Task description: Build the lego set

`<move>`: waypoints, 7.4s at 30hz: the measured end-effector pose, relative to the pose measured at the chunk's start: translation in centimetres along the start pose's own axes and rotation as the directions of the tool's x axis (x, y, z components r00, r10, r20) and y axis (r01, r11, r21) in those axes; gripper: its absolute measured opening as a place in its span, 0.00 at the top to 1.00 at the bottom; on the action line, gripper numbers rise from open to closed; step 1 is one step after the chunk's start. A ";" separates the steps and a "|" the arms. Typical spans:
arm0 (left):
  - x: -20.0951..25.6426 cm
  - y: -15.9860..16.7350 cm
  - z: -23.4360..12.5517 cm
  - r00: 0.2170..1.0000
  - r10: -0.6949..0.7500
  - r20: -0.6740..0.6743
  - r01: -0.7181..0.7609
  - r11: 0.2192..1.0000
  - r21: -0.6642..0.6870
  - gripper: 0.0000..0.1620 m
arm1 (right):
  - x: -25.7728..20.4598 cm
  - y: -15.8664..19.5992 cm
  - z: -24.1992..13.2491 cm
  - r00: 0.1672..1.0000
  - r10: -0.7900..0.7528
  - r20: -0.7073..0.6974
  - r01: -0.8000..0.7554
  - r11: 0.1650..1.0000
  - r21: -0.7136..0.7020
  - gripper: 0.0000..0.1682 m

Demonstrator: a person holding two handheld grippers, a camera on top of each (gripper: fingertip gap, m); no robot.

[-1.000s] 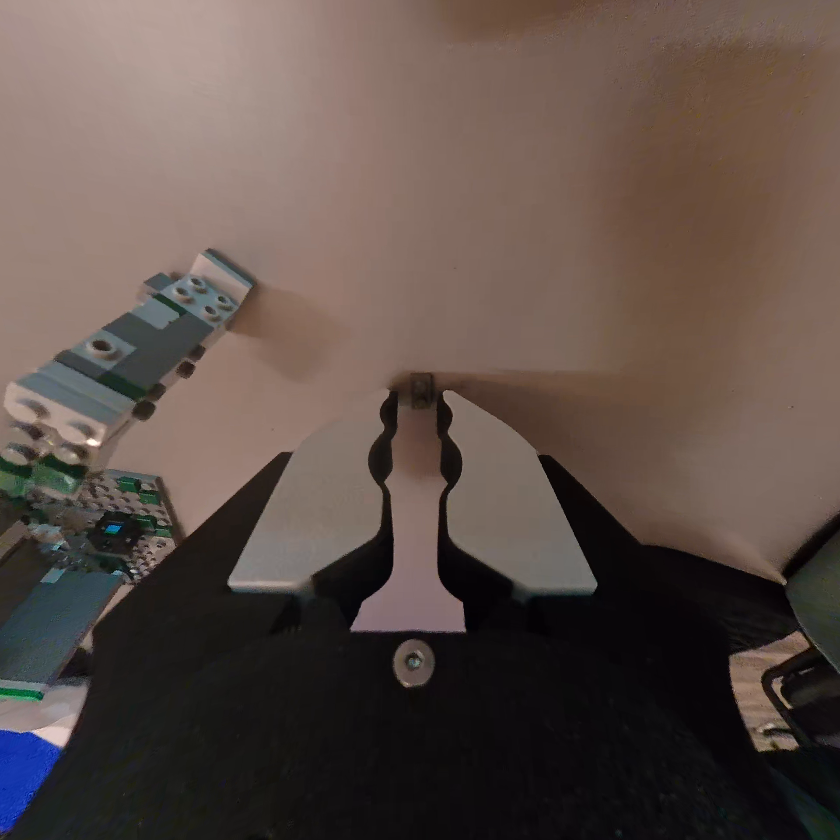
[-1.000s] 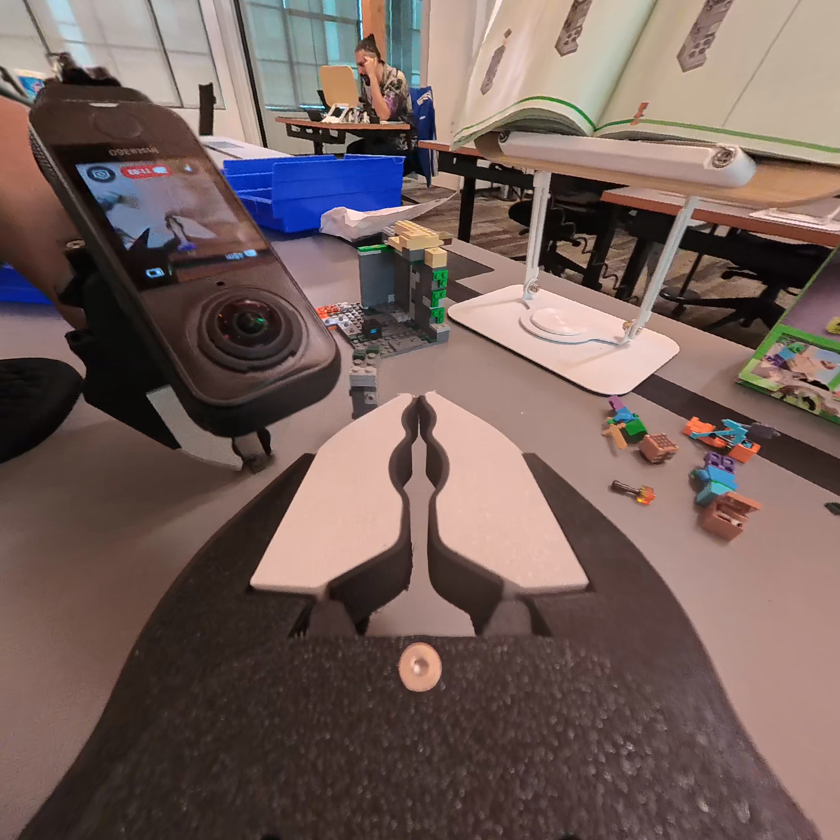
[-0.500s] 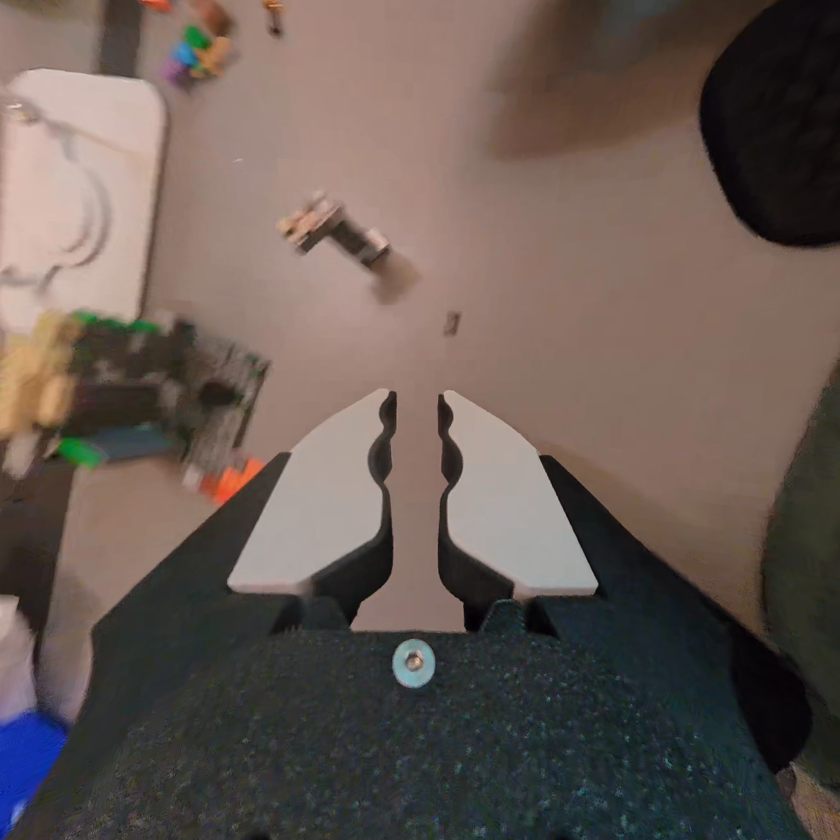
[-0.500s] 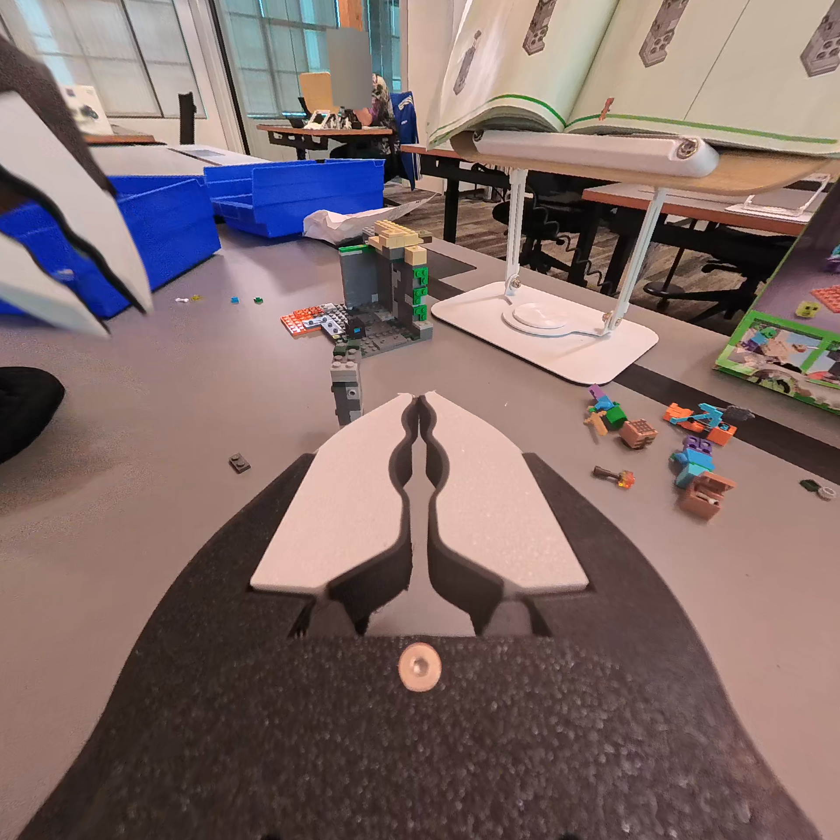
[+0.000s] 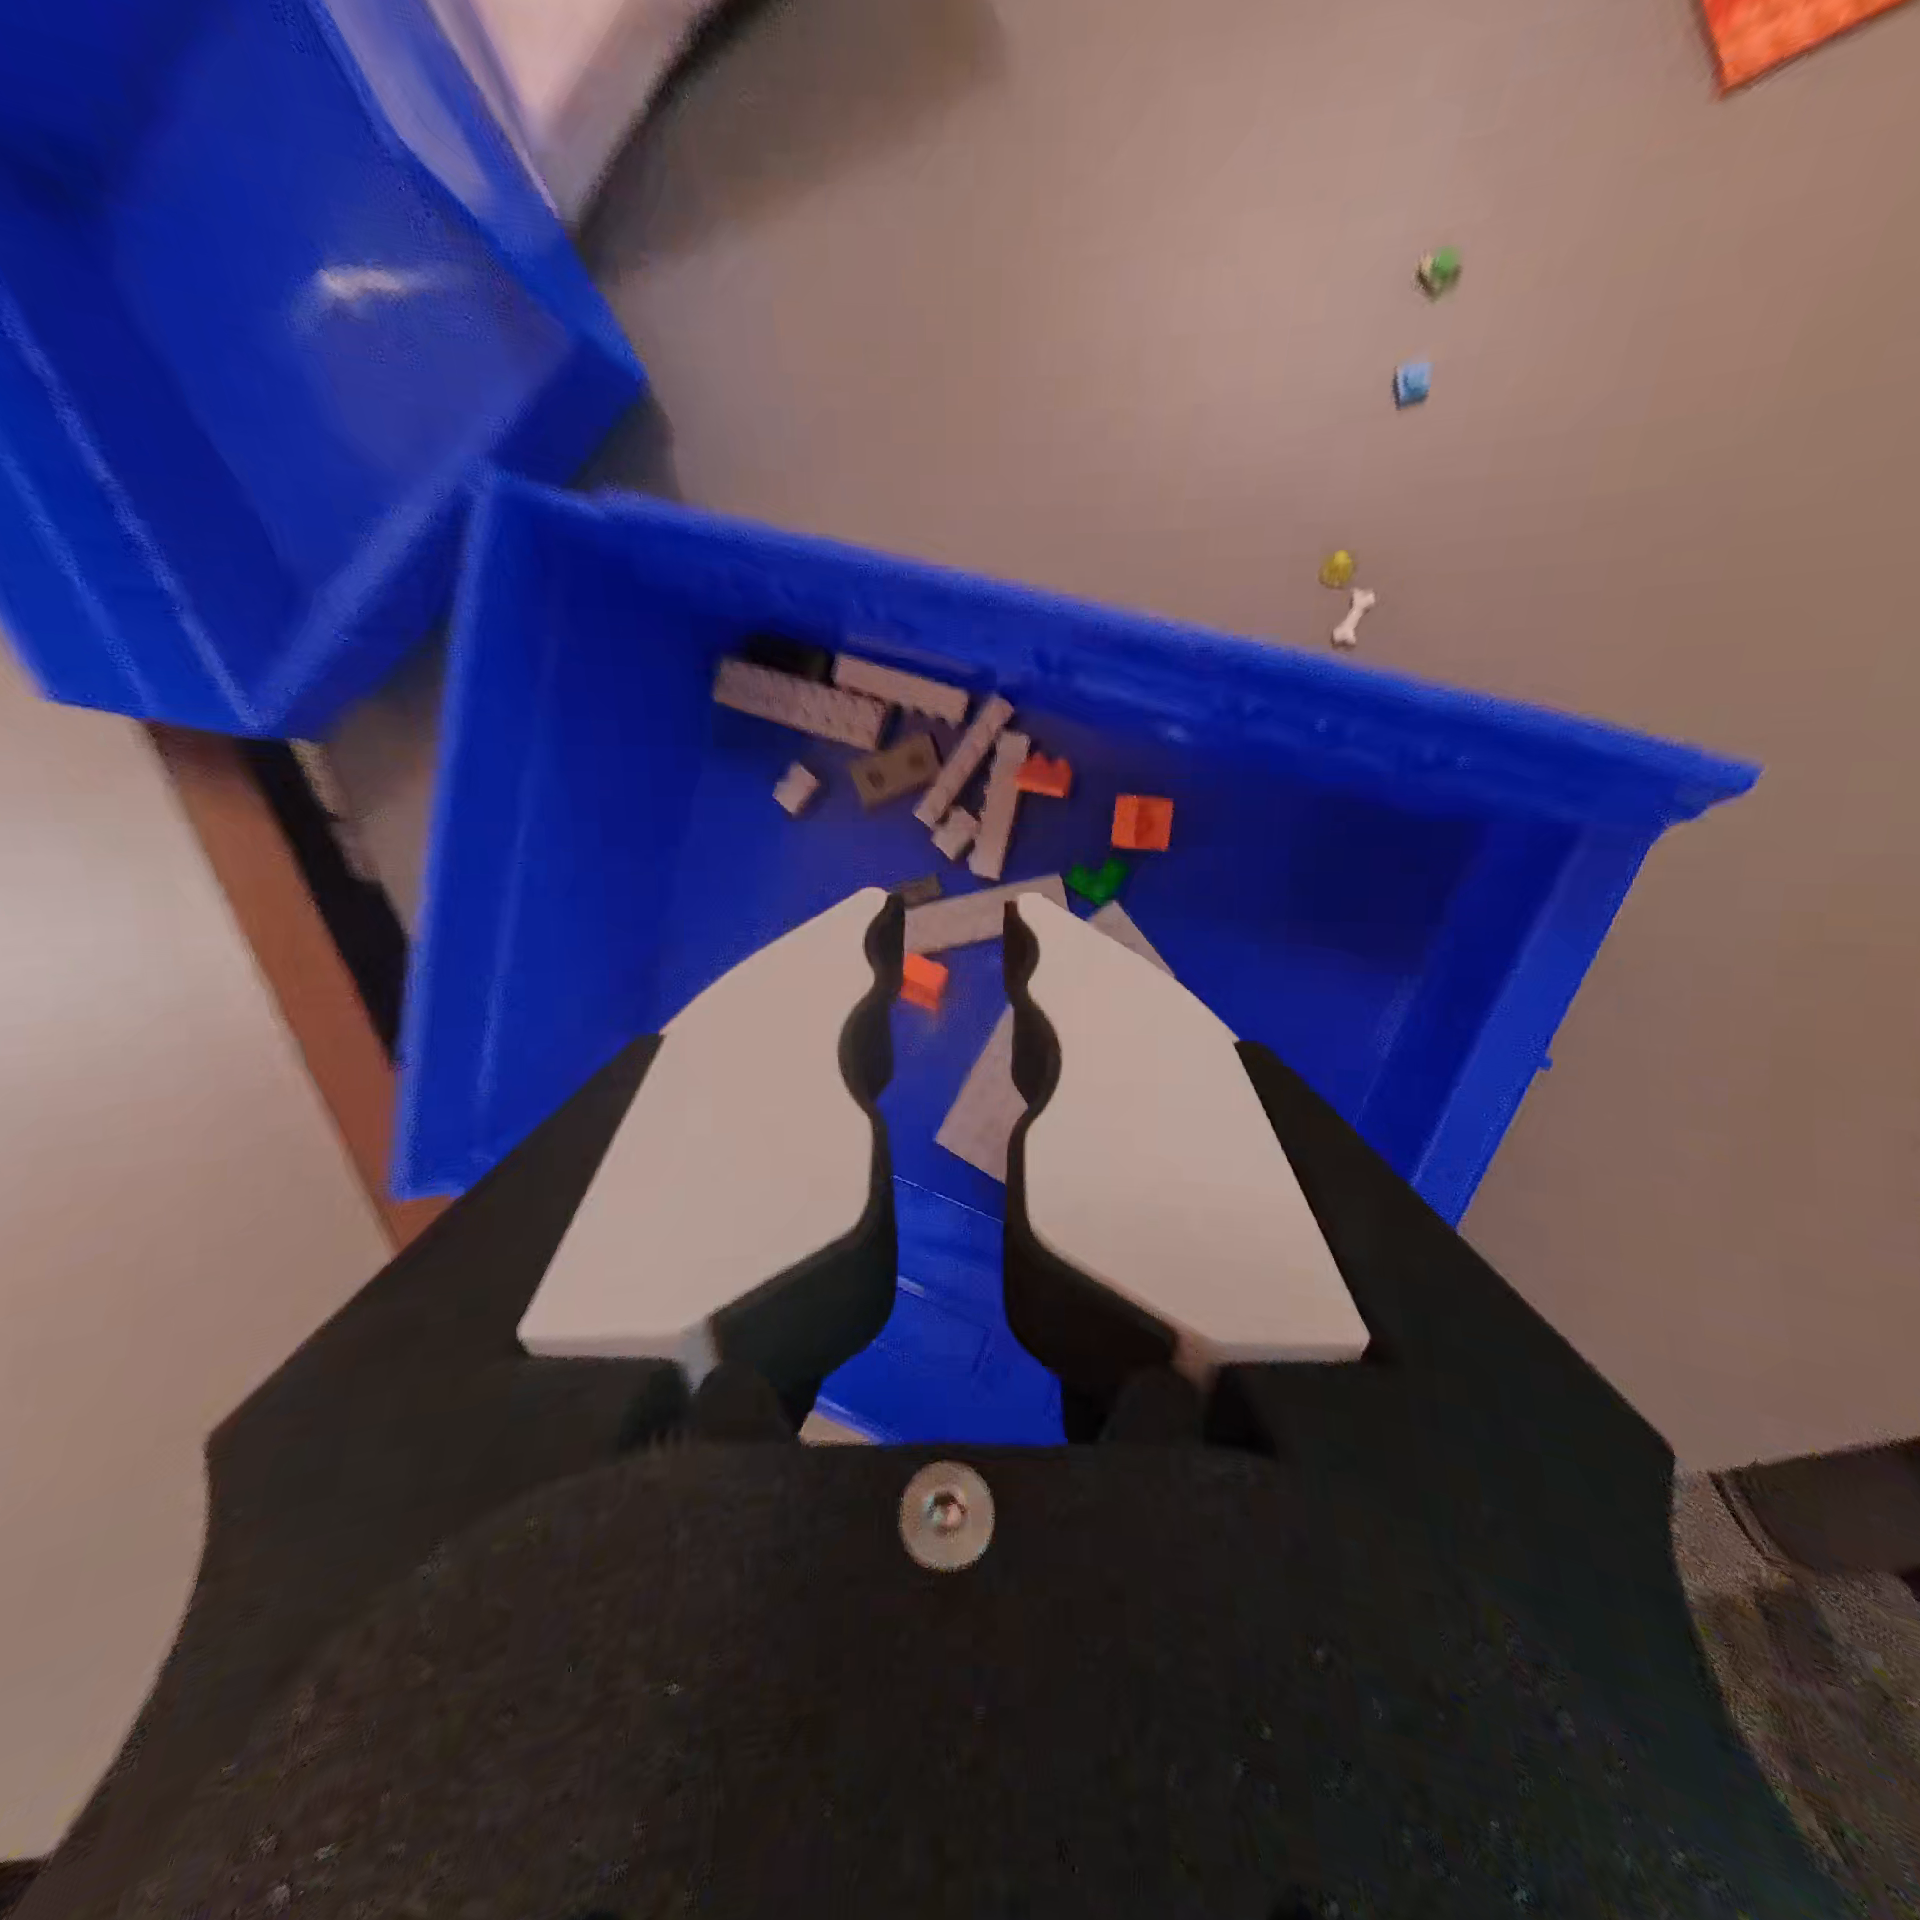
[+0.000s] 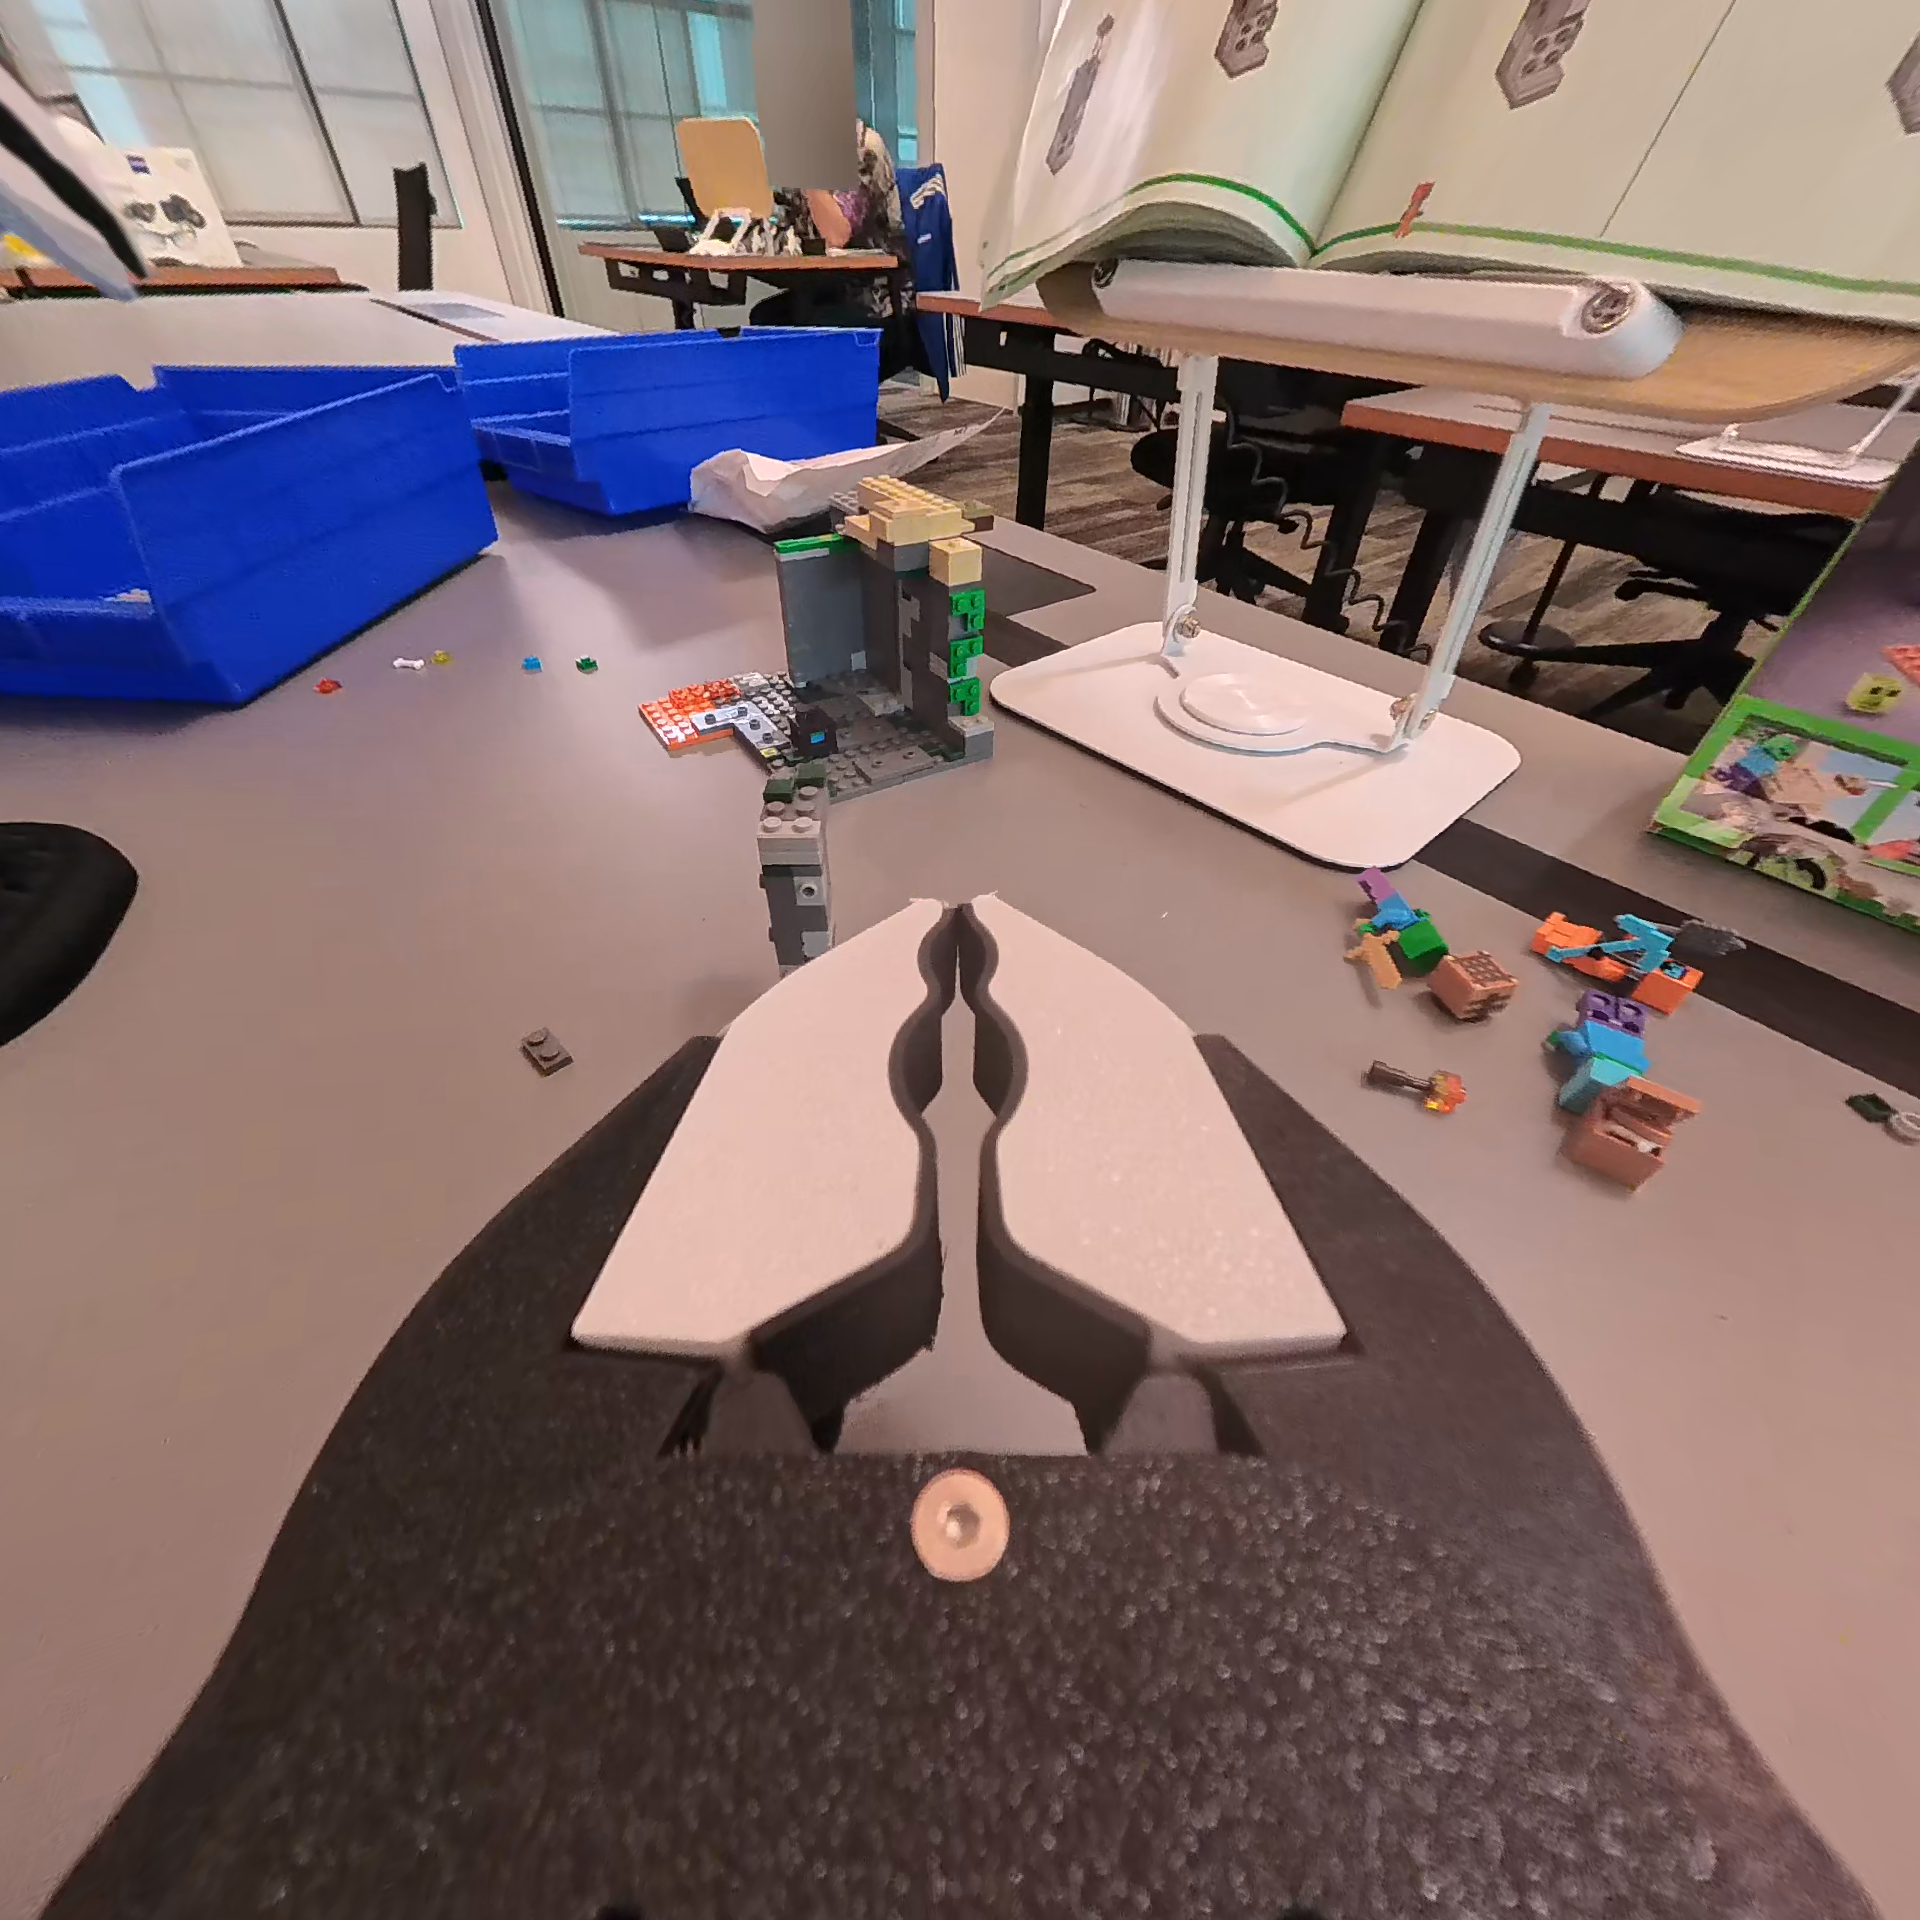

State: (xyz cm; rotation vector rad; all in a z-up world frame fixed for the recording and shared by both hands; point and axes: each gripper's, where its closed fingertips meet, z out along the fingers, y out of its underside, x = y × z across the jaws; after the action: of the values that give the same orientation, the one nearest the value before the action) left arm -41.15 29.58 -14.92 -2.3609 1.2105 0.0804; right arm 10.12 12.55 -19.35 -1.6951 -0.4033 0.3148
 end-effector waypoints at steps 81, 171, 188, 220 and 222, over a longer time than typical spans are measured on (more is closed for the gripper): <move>17.8 5.7 -2.0 0.914 0.382 -0.134 -0.345 0.908 0.238 0.77 | 2.0 0.6 -1.4 0.995 0.062 -0.079 -0.062 0.998 -0.001 1.00; -1.4 2.8 7.3 0.929 0.289 -0.233 -0.336 0.921 -0.198 0.92 | 1.9 1.4 -1.6 0.995 0.088 -0.037 -0.089 0.996 -0.016 1.00; 2.2 -0.4 13.3 0.881 0.429 -0.199 -0.455 0.884 -0.106 0.69 | 1.8 1.6 -1.6 0.995 0.093 -0.033 -0.094 0.995 -0.024 1.00; 0.3 2.2 8.0 0.902 0.390 -0.184 -0.411 0.907 -0.091 0.77 | 1.5 1.8 -1.4 0.996 0.092 -0.019 -0.092 0.995 -0.032 1.00; 0.1 1.4 8.7 0.911 0.382 -0.156 -0.396 0.915 -0.074 0.74 | 1.5 1.7 -1.4 0.995 0.094 -0.021 -0.095 0.995 -0.030 1.00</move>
State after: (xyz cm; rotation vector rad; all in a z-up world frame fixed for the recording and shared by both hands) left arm -40.79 32.67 -23.16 -2.2045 1.7746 0.1149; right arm 12.26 11.71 -20.78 -1.7494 -0.3155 0.3629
